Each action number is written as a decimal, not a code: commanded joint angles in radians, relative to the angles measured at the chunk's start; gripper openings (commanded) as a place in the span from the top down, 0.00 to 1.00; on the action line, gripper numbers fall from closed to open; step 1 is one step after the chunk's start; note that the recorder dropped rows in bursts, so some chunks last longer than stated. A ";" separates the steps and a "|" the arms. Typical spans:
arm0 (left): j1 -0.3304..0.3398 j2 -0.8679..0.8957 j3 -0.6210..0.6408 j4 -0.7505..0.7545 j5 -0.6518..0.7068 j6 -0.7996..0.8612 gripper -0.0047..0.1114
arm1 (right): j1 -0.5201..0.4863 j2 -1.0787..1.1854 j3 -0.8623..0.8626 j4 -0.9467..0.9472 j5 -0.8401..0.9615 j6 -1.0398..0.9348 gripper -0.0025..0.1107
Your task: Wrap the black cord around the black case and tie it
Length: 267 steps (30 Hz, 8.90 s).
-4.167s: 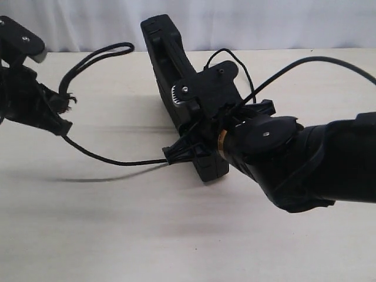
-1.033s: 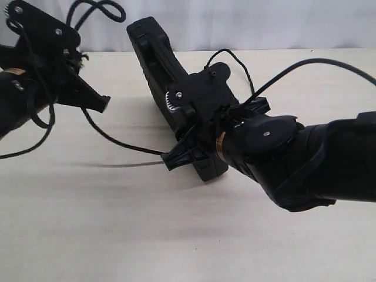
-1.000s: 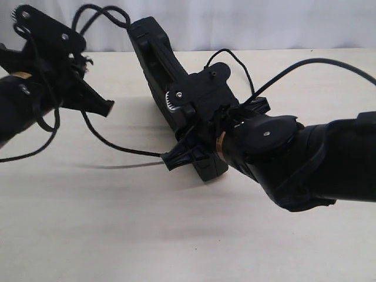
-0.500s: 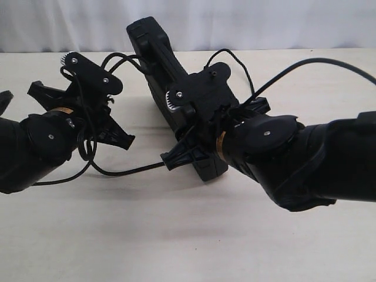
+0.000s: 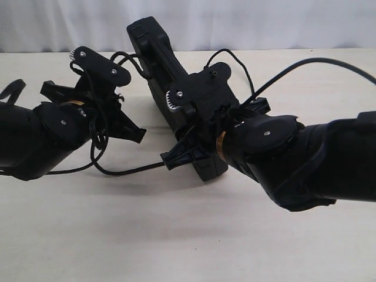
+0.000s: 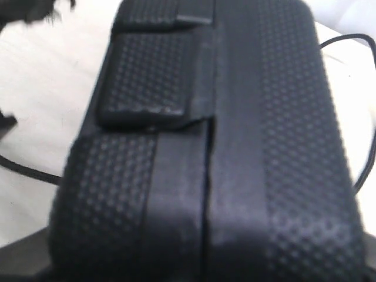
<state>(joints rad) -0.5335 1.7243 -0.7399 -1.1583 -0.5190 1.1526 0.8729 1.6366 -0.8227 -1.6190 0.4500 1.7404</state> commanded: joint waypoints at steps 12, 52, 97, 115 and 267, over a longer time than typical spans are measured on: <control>-0.171 0.021 0.001 -0.121 -0.084 0.265 0.96 | 0.001 0.023 0.015 0.071 -0.143 0.036 0.94; -0.148 0.013 0.035 0.201 -0.332 0.289 0.96 | 0.001 0.023 0.012 0.091 0.004 -0.315 0.46; -0.148 0.013 0.035 0.193 -0.375 0.256 0.96 | -0.707 0.053 -0.541 2.630 0.610 -2.380 0.56; -0.148 0.013 0.035 0.197 -0.330 0.259 0.96 | -0.612 0.293 -0.728 2.521 0.537 -3.040 0.56; 0.388 0.164 -0.322 -0.586 0.862 0.958 0.96 | -0.779 0.440 -0.956 1.738 0.302 -1.948 0.43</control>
<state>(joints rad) -0.1428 1.8872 -1.0554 -1.7321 0.3472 2.1109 0.1259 2.0006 -1.7797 0.1187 0.8138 -0.2006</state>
